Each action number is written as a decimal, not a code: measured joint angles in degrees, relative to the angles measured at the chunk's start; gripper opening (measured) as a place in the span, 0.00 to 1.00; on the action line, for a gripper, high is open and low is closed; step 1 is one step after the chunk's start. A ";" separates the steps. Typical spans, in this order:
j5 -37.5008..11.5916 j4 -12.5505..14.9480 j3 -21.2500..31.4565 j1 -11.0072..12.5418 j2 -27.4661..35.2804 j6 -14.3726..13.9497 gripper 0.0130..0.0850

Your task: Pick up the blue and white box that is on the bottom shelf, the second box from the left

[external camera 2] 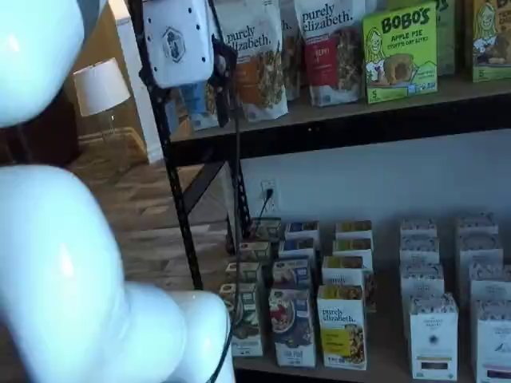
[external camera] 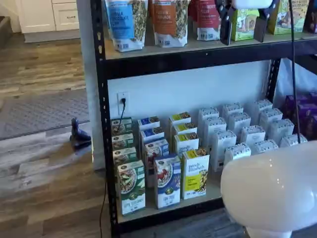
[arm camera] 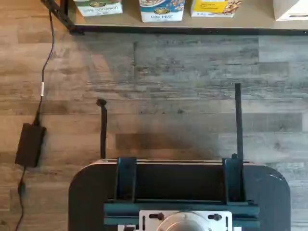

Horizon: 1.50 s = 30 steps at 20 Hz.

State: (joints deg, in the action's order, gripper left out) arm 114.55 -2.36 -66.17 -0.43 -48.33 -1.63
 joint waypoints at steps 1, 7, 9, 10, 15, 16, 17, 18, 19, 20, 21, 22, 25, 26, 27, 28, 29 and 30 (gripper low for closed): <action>-0.80 -0.67 0.45 0.58 -0.51 0.35 1.00; -3.06 -3.16 2.21 2.79 -2.06 1.66 1.00; -3.30 -2.58 2.76 2.26 -2.24 1.40 1.00; -3.54 -2.44 3.14 2.16 -2.36 1.35 1.00; -7.01 0.34 6.84 0.02 -3.49 0.27 1.00; -7.75 0.55 7.68 -0.04 -3.60 0.27 1.00; -8.40 0.66 8.50 -0.05 -3.64 0.29 1.00; -9.12 0.82 9.45 -0.13 -3.67 0.26 1.00; -9.80 0.86 10.30 -0.13 -3.71 0.28 1.00; -10.57 1.25 11.25 -0.35 -3.73 0.16 1.00; -11.28 2.07 12.15 -0.92 -3.68 -0.17 1.00; -11.85 2.61 12.94 -1.22 -3.53 -0.35 1.00; -14.47 2.77 15.84 -0.94 -3.31 -0.15 1.00; -15.70 2.57 16.95 -0.69 -3.38 0.04 1.00; -16.88 2.08 18.01 -0.27 -3.40 0.35 1.00; -18.05 1.52 19.05 0.16 -3.40 0.69 1.00; -19.07 1.14 19.92 0.41 -3.40 0.91 1.00; -20.37 0.70 21.00 0.68 -3.48 1.16 1.00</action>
State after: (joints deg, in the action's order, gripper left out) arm 94.18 -1.66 -45.17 0.24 -51.81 -0.47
